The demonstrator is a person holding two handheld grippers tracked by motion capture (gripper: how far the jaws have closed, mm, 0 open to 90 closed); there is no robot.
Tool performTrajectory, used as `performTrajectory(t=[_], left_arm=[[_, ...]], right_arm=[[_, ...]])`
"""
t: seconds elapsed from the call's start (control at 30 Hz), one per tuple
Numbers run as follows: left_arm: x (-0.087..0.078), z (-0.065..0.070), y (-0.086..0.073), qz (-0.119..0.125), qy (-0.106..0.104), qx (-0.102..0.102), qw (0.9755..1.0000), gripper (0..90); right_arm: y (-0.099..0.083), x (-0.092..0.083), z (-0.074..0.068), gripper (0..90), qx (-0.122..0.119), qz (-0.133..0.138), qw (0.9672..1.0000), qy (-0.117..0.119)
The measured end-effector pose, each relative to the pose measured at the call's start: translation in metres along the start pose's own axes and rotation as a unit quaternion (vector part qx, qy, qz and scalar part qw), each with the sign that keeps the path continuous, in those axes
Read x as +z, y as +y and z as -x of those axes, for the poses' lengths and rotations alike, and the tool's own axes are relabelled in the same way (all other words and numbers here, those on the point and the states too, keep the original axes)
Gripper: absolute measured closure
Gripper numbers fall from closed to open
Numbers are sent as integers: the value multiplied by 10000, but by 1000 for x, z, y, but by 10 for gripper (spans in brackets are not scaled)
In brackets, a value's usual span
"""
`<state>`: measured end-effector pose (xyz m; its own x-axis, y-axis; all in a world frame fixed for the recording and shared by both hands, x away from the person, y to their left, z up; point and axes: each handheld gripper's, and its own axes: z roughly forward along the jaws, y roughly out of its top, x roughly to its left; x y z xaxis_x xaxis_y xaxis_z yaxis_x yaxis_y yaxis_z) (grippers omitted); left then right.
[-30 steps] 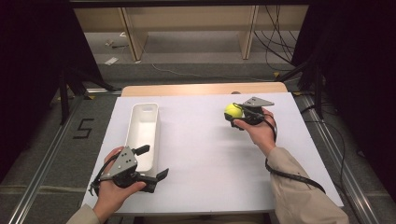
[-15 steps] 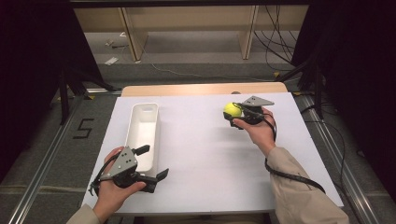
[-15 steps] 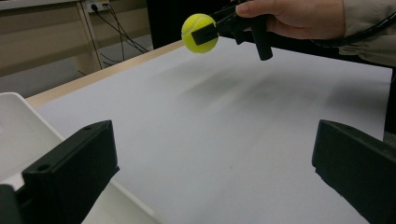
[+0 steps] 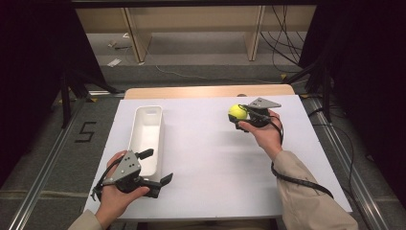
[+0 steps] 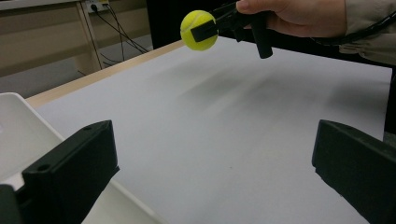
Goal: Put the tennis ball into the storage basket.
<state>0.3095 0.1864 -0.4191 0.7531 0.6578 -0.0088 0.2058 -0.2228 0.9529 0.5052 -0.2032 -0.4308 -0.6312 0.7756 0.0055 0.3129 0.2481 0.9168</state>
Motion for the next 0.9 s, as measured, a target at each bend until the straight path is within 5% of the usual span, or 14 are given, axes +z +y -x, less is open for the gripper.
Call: performTrajectory(t=[0.9], left_arm=[[0,0,0,11,-1,21,10000,0]], right_arm=[[9,-1,-11,272,-125,151,9998,41]])
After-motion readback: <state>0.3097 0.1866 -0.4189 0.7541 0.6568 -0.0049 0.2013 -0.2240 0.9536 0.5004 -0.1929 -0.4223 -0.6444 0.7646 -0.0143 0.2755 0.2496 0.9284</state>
